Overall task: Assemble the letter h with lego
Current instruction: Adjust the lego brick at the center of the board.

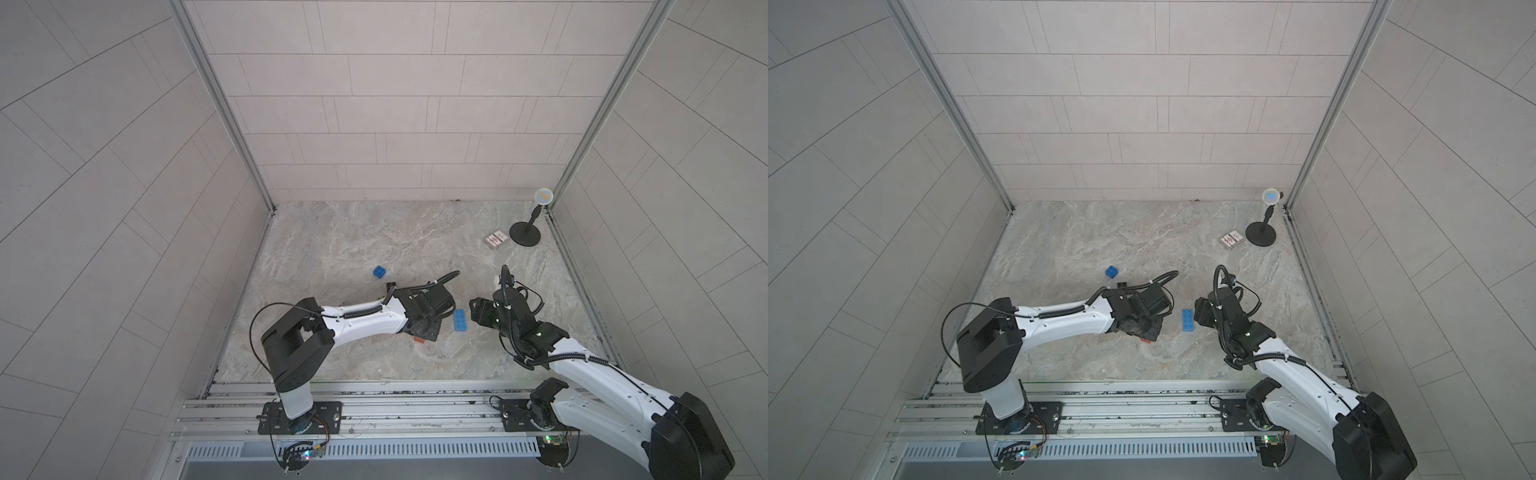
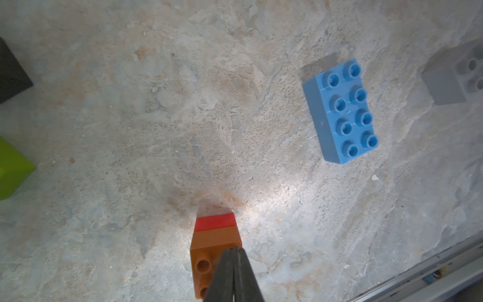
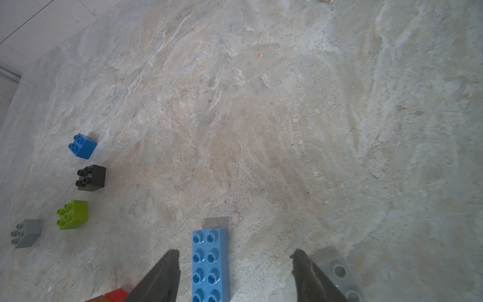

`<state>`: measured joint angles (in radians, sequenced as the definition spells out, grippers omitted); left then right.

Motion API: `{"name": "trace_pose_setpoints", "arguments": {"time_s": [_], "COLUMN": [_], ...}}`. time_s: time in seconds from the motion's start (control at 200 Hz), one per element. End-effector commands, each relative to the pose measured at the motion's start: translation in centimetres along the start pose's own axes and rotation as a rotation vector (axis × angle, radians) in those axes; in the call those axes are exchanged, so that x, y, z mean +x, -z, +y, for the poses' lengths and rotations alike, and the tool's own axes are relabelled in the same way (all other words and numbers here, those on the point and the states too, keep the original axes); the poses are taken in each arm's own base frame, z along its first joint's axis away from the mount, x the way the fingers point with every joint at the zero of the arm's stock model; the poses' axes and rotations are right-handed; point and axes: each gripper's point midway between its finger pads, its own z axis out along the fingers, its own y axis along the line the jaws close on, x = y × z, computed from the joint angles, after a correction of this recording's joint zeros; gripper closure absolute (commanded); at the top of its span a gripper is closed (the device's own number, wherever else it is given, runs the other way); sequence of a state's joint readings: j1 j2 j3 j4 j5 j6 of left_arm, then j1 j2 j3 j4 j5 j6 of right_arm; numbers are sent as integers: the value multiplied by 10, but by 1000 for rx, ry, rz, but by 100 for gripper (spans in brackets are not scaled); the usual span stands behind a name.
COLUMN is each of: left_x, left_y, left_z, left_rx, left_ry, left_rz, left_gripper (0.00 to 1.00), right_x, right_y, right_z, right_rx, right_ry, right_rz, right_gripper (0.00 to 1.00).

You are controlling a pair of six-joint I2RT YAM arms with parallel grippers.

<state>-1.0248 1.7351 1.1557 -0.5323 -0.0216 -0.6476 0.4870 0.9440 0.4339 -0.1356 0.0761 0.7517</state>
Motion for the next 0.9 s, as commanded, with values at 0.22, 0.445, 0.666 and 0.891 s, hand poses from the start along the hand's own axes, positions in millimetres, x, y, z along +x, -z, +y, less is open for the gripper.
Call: {"name": "trace_pose_setpoints", "arguments": {"time_s": [0.22,0.445,0.666,0.891], "left_x": [-15,-25,2,17], "left_y": [27,50,30,16], "left_z": [12,15,14,21], "left_rx": [23,15,52,21], "left_ry": [31,27,40,34], "left_rz": [-113,-135,-41,17], "left_gripper": [75,71,98,100], "right_x": [-9,-8,-5,-6], "right_y": [2,0,-3,-3], "right_z": [0,-1,0,-2], "right_rx": [23,29,35,41], "right_ry": [18,27,32,32], "right_rz": [-22,-14,6,1], "right_gripper": [28,27,27,27]}}
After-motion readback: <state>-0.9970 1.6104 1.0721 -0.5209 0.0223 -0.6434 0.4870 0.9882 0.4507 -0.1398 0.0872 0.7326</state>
